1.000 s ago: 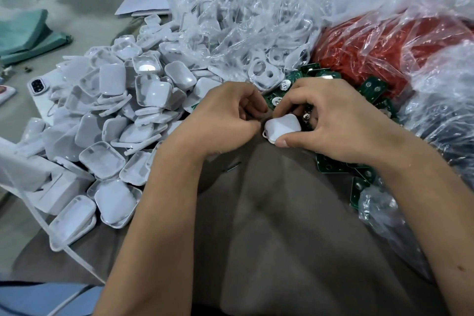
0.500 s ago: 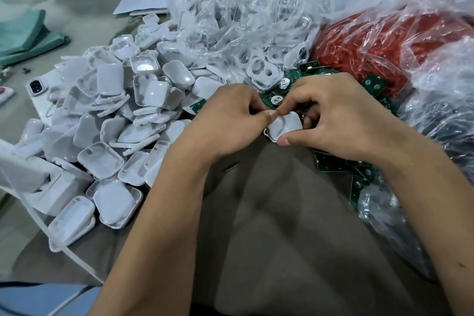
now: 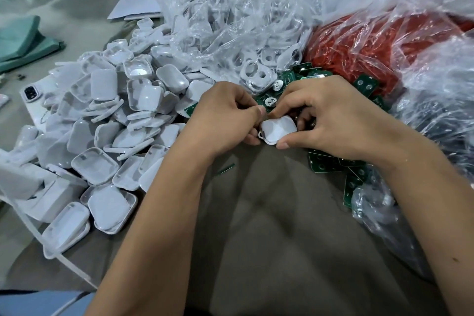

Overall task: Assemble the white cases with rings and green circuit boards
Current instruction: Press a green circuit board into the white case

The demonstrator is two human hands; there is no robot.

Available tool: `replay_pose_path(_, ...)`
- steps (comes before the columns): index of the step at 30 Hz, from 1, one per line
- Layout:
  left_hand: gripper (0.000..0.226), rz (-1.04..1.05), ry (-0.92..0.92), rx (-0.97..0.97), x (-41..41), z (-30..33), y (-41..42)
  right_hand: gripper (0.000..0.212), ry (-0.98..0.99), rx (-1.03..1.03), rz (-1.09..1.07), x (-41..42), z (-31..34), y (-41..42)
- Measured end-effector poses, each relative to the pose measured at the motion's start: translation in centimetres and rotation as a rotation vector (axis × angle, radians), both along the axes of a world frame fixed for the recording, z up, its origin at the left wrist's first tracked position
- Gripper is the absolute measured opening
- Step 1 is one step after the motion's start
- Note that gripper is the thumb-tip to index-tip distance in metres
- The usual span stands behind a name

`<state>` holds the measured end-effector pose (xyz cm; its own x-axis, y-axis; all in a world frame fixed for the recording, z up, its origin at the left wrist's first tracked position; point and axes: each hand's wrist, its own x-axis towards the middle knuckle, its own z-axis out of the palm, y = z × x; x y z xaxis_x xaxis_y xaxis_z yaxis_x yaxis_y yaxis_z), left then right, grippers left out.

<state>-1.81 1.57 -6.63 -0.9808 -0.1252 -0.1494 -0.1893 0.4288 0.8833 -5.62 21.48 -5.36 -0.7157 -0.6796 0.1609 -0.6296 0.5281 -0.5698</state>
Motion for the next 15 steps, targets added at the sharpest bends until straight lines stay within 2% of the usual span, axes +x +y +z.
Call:
replay_pose_path(3,0.022,0.044,-0.039,0.156,0.0,0.4,0.1,0.042,0.000,-0.102,-0.049,-0.4,-0.3,0.2)
replay_pose_path(6,0.016,-0.008,-0.106,0.361,0.5,1.0,0.6,0.043,0.011,-0.190,-0.098,-0.9,-0.5,0.7)
replay_pose_path(9,0.017,0.004,-0.092,0.515,0.8,1.3,1.1,0.044,0.005,-0.250,-0.126,-1.3,-0.6,1.0)
replay_pose_path(15,0.035,0.050,-0.072,0.556,0.6,1.2,1.2,0.043,-0.017,-0.298,-0.154,-1.5,-0.7,0.8)
